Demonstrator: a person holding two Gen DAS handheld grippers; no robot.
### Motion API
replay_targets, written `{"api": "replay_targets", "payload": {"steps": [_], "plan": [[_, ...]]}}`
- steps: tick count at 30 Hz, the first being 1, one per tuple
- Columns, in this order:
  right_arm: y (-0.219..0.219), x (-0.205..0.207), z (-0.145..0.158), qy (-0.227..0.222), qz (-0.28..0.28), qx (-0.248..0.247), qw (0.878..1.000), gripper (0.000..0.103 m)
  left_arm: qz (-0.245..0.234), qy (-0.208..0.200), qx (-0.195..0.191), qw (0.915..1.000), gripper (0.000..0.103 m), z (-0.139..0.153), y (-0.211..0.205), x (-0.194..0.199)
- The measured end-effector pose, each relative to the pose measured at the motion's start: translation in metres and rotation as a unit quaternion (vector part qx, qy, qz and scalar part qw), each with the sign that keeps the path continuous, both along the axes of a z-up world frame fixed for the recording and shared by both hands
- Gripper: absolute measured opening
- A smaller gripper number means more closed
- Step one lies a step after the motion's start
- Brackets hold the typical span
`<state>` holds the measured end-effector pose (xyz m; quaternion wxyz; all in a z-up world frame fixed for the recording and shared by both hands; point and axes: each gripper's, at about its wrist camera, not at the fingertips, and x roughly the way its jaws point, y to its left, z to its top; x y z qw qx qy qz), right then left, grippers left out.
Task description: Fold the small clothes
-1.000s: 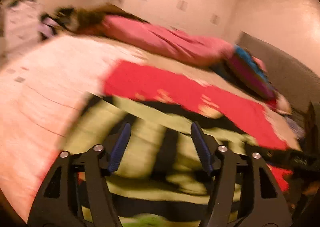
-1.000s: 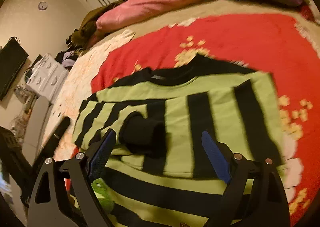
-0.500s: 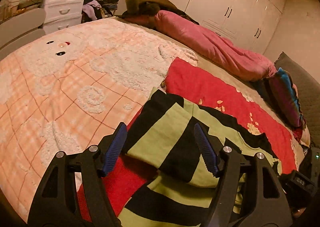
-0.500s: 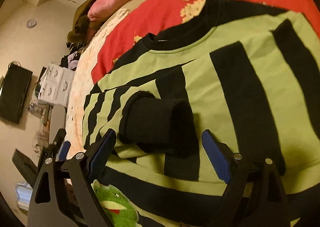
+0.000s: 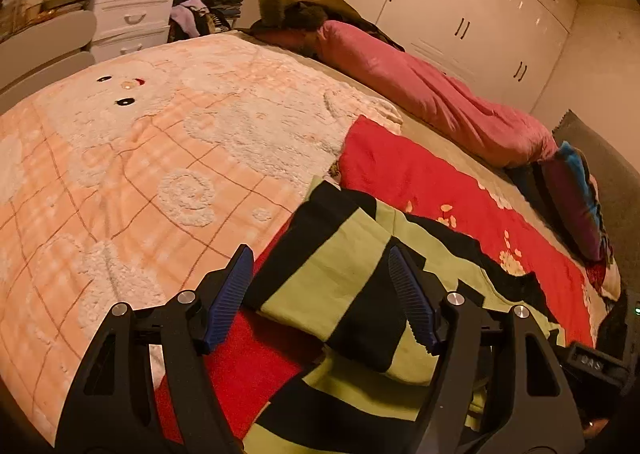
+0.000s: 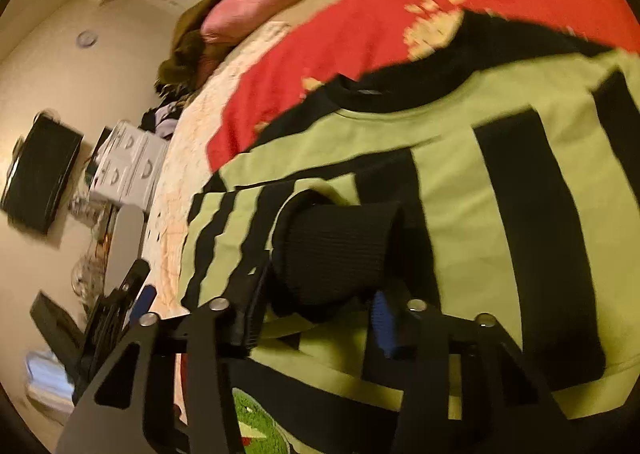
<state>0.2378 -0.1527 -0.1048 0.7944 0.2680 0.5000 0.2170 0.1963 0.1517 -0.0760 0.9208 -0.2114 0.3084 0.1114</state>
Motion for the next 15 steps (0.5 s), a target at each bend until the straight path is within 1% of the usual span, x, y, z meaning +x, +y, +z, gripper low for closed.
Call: {"api": "replay_targets", "payload": {"steps": [2, 7, 12, 15], "plan": [[0.003, -0.002, 0.011, -0.022, 0.011, -0.009, 1.0, 0.039, 0.005, -0.002, 0.0, 1.0, 0.062, 0.001, 0.002, -0.001], [0.003, -0.009, 0.044, -0.071, 0.03, -0.013, 0.997, 0.039, 0.016, -0.013, 0.0, 0.9998, 0.062, 0.005, 0.007, -0.005], [-0.002, -0.015, 0.072, -0.109, 0.037, -0.016, 0.993, 0.038, 0.025, -0.015, -0.005, 0.9996, 0.062, 0.005, 0.013, -0.007], [-0.01, -0.015, 0.081, -0.114, 0.033, -0.023, 0.993, 0.038, 0.019, -0.014, -0.003, 0.9997, 0.062, 0.005, 0.011, -0.005]]}}
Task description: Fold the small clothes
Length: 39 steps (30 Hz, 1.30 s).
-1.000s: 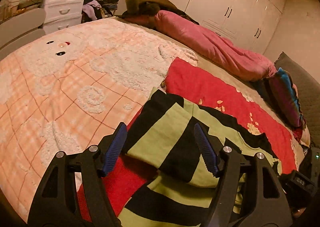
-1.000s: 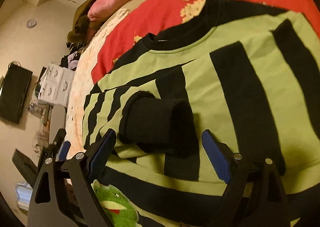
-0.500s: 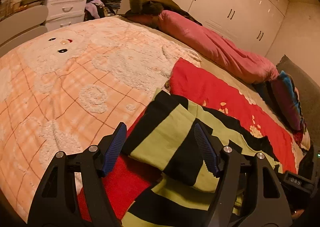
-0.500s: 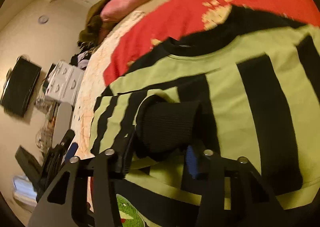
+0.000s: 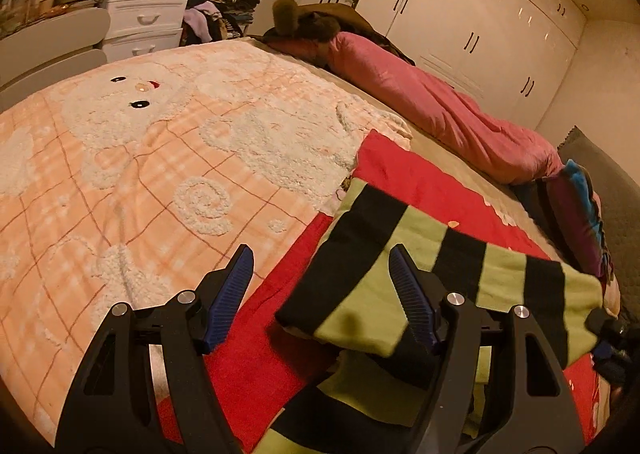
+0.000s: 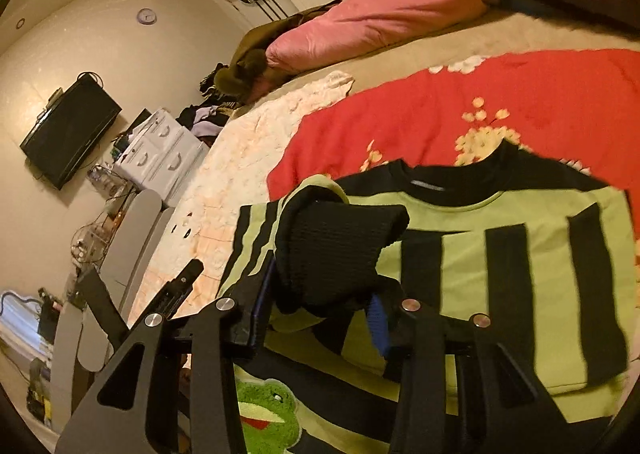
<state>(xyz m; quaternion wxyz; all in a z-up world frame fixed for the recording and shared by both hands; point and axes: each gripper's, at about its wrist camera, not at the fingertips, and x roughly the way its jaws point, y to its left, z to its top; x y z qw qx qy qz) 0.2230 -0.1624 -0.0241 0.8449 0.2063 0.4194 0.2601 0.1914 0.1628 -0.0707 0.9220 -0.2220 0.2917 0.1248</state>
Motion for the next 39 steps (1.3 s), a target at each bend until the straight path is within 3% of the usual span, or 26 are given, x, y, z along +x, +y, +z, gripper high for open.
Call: {"api": "replay_targets", "payload": {"steps": [5, 14, 27, 39], "plan": [[-0.027, 0.004, 0.007, -0.007, -0.03, -0.013, 0.999, 0.038, -0.022, -0.011, 0.007, 0.9997, 0.062, 0.004, -0.008, 0.001], [-0.087, 0.005, -0.008, 0.027, -0.083, -0.01, 0.996, 0.038, -0.077, -0.005, 0.022, 0.9968, 0.069, 0.003, -0.033, 0.01], [-0.106, 0.011, -0.025, 0.032, -0.103, -0.041, 0.993, 0.038, -0.198, 0.016, 0.052, 0.9788, 0.069, -0.007, -0.095, 0.022], [-0.11, 0.017, -0.045, 0.048, -0.127, -0.113, 0.984, 0.038, -0.245, 0.096, 0.054, 0.9633, 0.072, -0.041, -0.113, 0.04]]}}
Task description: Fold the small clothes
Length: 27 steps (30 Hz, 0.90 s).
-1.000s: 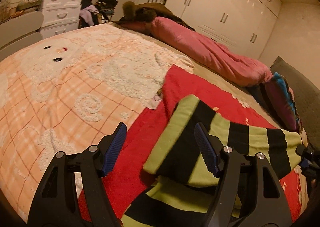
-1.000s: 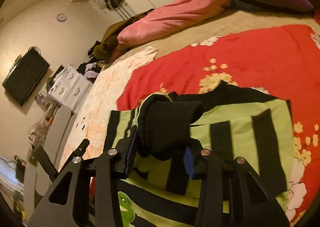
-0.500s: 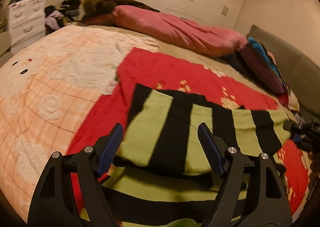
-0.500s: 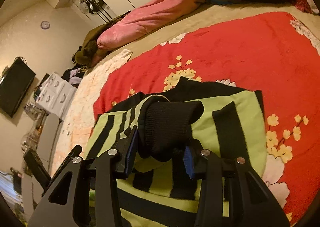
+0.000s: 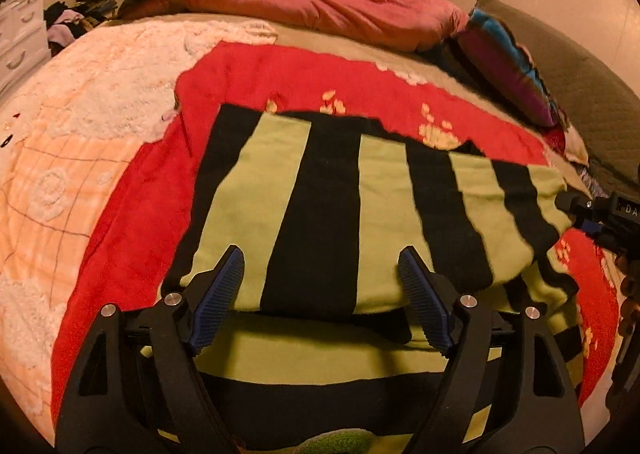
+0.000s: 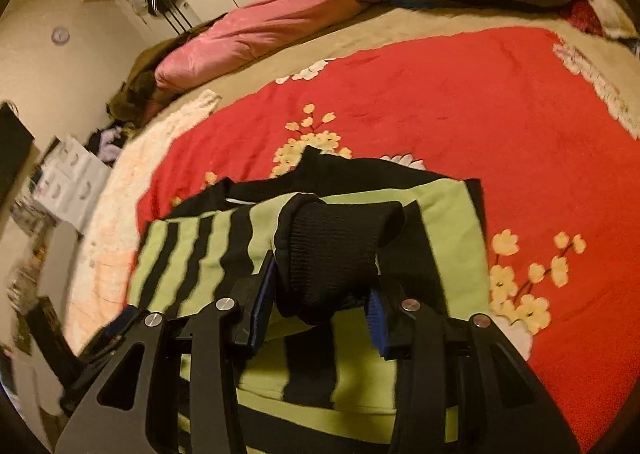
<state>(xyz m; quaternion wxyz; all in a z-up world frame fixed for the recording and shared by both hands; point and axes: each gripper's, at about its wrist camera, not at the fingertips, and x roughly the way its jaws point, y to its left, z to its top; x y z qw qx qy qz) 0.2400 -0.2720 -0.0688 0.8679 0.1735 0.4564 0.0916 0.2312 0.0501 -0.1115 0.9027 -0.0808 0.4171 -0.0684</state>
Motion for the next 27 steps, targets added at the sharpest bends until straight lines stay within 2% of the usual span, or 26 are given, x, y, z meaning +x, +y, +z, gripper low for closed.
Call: {"api": "replay_targets", "payload": {"steps": [4, 7, 8, 11, 15, 20, 25, 27], "plan": [[0.0, 0.003, -0.019, 0.028, -0.007, -0.023, 0.999, 0.041, -0.005, 0.01, 0.008, 0.9999, 0.073, -0.005, -0.003, 0.0], [-0.005, 0.002, -0.032, 0.057, -0.024, -0.019, 0.998, 0.051, -0.007, 0.014, 0.008, 0.9998, 0.073, -0.006, -0.002, 0.0], [-0.007, 0.001, -0.032, 0.056, -0.028, -0.019, 0.998, 0.056, -0.007, 0.014, 0.008, 0.9999, 0.073, -0.005, -0.002, -0.001], [-0.014, -0.002, -0.025, 0.047, -0.046, -0.012, 0.998, 0.061, 0.0, -0.005, 0.001, 1.0, 0.073, 0.003, 0.002, -0.003], [-0.02, -0.008, -0.004, 0.009, -0.064, 0.008, 0.998, 0.062, 0.017, -0.04, -0.013, 0.999, 0.073, 0.015, 0.009, -0.007], [-0.004, -0.008, 0.014, -0.026, -0.019, 0.023, 0.999, 0.061, 0.019, -0.068, -0.008, 0.9974, 0.075, 0.025, 0.006, -0.009], [0.027, -0.002, 0.006, -0.015, 0.048, -0.014, 0.999, 0.061, -0.008, -0.042, 0.017, 0.9989, 0.075, 0.014, -0.009, -0.005], [0.036, -0.001, -0.005, 0.002, 0.069, -0.031, 0.997, 0.062, -0.02, -0.02, 0.037, 0.9989, 0.08, 0.006, -0.016, -0.003]]}}
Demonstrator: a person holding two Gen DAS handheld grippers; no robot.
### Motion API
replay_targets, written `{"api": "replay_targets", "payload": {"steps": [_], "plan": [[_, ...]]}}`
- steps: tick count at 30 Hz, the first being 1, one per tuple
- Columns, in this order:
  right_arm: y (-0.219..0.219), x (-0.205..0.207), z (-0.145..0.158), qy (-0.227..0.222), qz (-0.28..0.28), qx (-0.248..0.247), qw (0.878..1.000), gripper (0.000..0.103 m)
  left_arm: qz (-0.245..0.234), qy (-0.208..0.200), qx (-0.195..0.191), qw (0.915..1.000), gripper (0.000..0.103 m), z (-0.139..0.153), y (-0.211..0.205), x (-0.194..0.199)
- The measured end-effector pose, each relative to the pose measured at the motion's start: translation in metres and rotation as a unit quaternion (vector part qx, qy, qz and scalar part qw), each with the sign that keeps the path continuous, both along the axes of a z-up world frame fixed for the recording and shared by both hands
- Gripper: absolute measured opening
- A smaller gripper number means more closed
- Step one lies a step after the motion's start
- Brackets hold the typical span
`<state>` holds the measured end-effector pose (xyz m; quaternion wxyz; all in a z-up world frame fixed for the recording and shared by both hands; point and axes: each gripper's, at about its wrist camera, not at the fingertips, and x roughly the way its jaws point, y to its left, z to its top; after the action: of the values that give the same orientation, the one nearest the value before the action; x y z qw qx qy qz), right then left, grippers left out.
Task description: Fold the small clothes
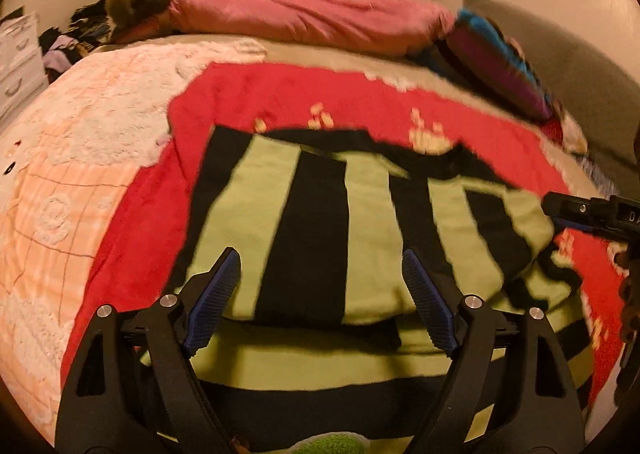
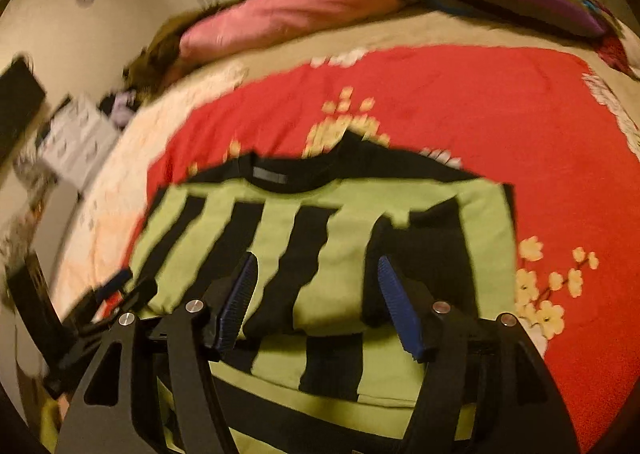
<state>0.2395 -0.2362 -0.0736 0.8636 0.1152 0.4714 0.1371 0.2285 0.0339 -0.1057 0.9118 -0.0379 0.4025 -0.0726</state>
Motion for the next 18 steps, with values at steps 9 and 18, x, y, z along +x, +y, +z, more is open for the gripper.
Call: {"api": "replay_targets", "payload": {"steps": [9, 18], "plan": [[-0.002, 0.003, -0.041, 0.044, 0.002, -0.045, 0.998, 0.062, -0.003, 0.046, 0.018, 0.9988, 0.083, -0.02, -0.001, 0.004], [-0.012, -0.001, -0.009, 0.025, -0.016, 0.014, 0.999, 0.075, 0.009, 0.025, 0.007, 0.9996, 0.083, -0.01, 0.003, 0.001]]}}
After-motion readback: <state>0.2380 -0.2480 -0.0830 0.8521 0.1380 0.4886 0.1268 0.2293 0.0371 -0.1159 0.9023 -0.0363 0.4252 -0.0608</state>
